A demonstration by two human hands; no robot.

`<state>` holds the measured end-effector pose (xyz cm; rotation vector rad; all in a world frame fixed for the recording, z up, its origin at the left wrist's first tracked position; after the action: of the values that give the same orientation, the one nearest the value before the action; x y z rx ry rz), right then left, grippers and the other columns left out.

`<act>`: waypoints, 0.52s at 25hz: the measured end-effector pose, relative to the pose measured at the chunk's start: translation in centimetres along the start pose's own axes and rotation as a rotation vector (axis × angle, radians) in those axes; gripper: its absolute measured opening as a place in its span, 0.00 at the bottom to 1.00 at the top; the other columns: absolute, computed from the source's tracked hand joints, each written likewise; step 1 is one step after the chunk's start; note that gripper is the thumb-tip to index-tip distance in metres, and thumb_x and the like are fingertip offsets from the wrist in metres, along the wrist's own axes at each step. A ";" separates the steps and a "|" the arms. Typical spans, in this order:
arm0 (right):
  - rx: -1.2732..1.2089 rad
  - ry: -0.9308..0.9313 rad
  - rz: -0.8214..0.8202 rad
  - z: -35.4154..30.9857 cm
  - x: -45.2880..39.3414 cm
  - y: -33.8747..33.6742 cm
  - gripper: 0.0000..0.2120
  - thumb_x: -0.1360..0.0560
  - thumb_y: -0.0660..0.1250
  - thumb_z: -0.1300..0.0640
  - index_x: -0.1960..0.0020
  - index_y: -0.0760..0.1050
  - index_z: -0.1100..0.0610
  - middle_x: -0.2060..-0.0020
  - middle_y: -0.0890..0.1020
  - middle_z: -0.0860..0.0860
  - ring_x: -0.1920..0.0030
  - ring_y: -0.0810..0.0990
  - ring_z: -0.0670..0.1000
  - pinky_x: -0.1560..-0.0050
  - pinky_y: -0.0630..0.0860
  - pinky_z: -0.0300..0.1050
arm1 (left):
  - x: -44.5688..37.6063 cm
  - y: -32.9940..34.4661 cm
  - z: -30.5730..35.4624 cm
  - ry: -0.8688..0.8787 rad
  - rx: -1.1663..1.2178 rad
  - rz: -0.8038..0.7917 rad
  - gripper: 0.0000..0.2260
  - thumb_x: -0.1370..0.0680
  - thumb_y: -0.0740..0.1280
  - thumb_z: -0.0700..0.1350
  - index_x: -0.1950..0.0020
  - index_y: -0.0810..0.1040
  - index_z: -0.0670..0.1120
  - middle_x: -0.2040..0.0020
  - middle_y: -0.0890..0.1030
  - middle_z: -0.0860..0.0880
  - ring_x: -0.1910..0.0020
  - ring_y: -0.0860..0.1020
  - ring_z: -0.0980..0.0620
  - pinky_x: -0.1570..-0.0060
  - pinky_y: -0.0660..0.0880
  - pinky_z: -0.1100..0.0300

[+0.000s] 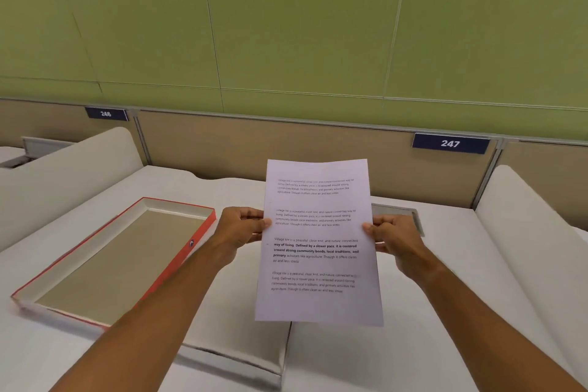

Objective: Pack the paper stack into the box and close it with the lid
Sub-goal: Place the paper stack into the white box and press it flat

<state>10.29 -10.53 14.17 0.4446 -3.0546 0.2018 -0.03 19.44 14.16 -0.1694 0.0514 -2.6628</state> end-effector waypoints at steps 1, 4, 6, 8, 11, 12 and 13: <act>0.013 0.034 0.009 0.3 -0.3 1.9 0.07 0.25 0.68 0.65 0.53 0.81 0.70 0.56 0.86 0.60 0.62 0.84 0.55 0.65 0.79 0.43 | -0.7 -1.6 -0.6 -0.037 -0.016 0.001 0.07 0.28 0.73 0.35 0.50 0.82 0.36 0.54 0.87 0.43 0.60 0.86 0.49 0.64 0.82 0.61; 0.047 0.143 0.038 1.7 -1.1 7.3 0.14 0.25 0.69 0.65 0.69 0.74 0.64 0.60 0.85 0.60 0.63 0.84 0.55 0.66 0.79 0.43 | -3.0 -5.6 -2.5 -0.149 -0.040 -0.001 0.02 0.28 0.72 0.32 0.59 0.80 0.36 0.67 0.86 0.52 0.67 0.86 0.52 0.70 0.80 0.62; 0.061 0.248 0.100 2.9 -1.7 10.5 0.14 0.26 0.70 0.65 0.69 0.73 0.62 0.61 0.84 0.60 0.63 0.84 0.56 0.68 0.78 0.43 | -4.6 -7.8 -3.9 -0.233 -0.056 0.017 0.06 0.29 0.72 0.29 0.63 0.76 0.36 0.66 0.86 0.48 0.67 0.86 0.49 0.72 0.81 0.59; 0.058 0.347 0.161 4.3 -2.1 13.1 0.08 0.27 0.69 0.67 0.64 0.74 0.65 0.60 0.84 0.61 0.63 0.84 0.57 0.70 0.79 0.43 | -6.2 -9.2 -5.3 -0.306 -0.070 0.038 0.12 0.29 0.71 0.27 0.65 0.72 0.40 0.60 0.85 0.40 0.64 0.85 0.44 0.71 0.82 0.55; 0.068 0.444 0.187 6.3 -2.4 16.1 0.02 0.27 0.67 0.68 0.56 0.76 0.67 0.58 0.84 0.61 0.62 0.85 0.58 0.68 0.82 0.47 | -8.1 -10.7 -7.4 -0.389 -0.172 0.021 0.12 0.29 0.71 0.28 0.63 0.73 0.43 0.58 0.85 0.38 0.63 0.86 0.43 0.67 0.83 0.51; 0.080 0.471 0.191 6.8 -2.4 16.9 0.04 0.28 0.67 0.67 0.53 0.76 0.67 0.58 0.84 0.62 0.60 0.86 0.60 0.64 0.83 0.50 | -8.7 -11.0 -8.1 -0.405 -0.211 0.004 0.08 0.29 0.71 0.29 0.60 0.75 0.39 0.57 0.85 0.37 0.64 0.86 0.44 0.66 0.83 0.50; 0.098 0.490 0.198 7.4 -2.5 17.5 0.06 0.28 0.66 0.67 0.51 0.76 0.68 0.57 0.84 0.62 0.58 0.85 0.61 0.61 0.83 0.52 | -9.1 -11.3 -8.8 -0.421 -0.237 -0.009 0.05 0.29 0.72 0.30 0.57 0.77 0.36 0.56 0.85 0.37 0.64 0.86 0.44 0.65 0.84 0.49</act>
<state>7.41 5.83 4.58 0.0740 -2.6070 0.4023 1.80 33.74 5.19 -0.8013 0.2291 -2.5668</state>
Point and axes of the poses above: each hand's wrist, its own x-axis away from the middle knuckle, its own y-axis out of the palm, z = x × y, the point moved 3 cm from there along -x, towards the middle knuckle
